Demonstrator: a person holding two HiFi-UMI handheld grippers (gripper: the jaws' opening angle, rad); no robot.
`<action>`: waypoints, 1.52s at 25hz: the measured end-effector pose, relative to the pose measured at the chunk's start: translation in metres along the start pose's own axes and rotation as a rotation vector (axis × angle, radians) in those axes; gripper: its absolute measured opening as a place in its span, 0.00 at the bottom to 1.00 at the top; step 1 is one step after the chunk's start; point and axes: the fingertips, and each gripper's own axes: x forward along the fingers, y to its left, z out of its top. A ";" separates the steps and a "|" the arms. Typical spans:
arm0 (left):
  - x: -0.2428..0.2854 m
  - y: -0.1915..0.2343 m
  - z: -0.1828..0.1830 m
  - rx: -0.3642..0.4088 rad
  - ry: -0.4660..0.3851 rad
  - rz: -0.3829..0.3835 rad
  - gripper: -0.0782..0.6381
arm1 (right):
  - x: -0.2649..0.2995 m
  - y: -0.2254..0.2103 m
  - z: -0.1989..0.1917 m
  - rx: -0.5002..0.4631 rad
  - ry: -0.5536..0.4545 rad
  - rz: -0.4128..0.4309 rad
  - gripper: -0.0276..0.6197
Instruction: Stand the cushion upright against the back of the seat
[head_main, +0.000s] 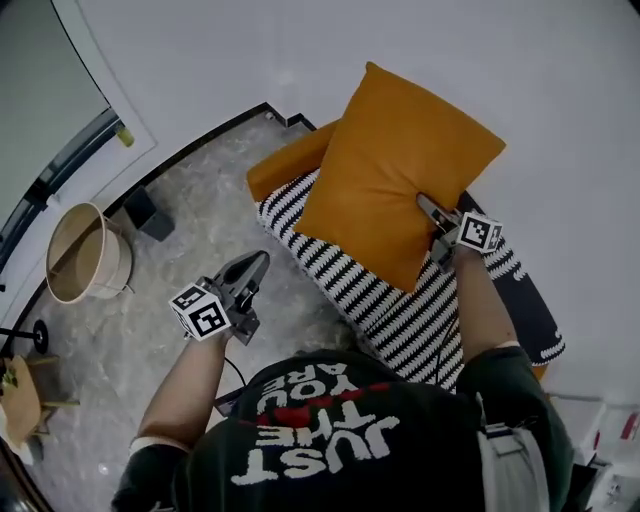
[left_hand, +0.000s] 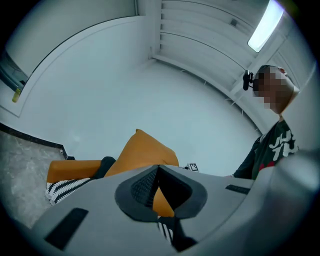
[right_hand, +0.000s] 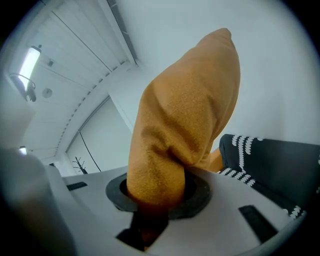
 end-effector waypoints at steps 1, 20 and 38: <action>-0.005 0.001 0.001 0.008 -0.003 0.004 0.12 | 0.003 0.003 0.004 -0.010 -0.004 0.003 0.22; 0.083 0.109 -0.019 -0.035 0.088 0.094 0.13 | 0.177 -0.143 0.067 -0.064 0.047 0.066 0.22; 0.200 0.205 -0.113 -0.243 0.309 0.135 0.13 | 0.323 -0.352 0.006 -0.075 0.209 0.144 0.23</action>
